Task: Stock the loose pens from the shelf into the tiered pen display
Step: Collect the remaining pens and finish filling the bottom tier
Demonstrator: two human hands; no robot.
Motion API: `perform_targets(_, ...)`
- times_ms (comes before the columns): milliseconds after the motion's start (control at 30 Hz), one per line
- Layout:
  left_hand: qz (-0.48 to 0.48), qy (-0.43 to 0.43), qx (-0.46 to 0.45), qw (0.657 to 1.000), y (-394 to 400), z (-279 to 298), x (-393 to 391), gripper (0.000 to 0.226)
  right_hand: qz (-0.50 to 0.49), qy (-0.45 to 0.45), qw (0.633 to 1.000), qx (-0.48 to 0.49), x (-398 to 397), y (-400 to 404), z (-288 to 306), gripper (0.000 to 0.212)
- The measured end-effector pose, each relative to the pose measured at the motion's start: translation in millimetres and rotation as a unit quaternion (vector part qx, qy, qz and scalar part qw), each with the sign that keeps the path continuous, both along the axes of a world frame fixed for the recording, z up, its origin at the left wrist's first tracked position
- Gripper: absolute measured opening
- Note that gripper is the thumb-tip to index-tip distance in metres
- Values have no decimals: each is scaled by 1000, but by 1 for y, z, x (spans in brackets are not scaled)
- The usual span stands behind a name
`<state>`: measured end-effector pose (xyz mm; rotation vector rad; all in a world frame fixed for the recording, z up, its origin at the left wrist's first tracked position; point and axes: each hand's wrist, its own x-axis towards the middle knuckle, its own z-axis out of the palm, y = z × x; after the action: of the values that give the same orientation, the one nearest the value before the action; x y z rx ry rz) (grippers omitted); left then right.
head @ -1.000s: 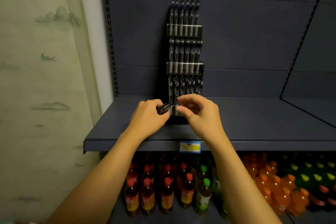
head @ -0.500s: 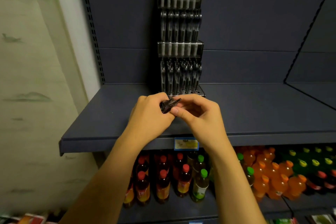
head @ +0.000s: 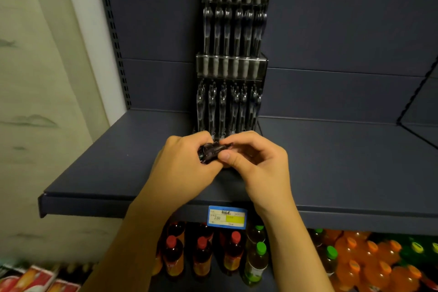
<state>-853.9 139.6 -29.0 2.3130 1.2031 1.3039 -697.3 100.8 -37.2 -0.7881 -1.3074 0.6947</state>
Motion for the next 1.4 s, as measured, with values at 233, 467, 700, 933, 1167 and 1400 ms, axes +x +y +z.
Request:
perform_targets(233,48,95,31,994,11,5,-12,20,-9,95,995,16,0,4,7,13)
perform_targets(467,45,106,43,992,12,13,-19,30,65,103,993,1,-11,3,7,23)
perform_targets(700,18,104,85,991,18,14,-26,39,51,230,972,9,-10,4,23,19)
perform_targets(933,-21,63,60,996,24,17,-36,49,-97,183,978,23,27,6,58,20)
perform_targets(1167,-26,97,53,994,19,26,-36,46,-199,0,980,13,31,23,78,14)
perform_targets(1400,-4,96,59,994,23,22,-36,45,-212,-105,971,-18,19,38,84,13)
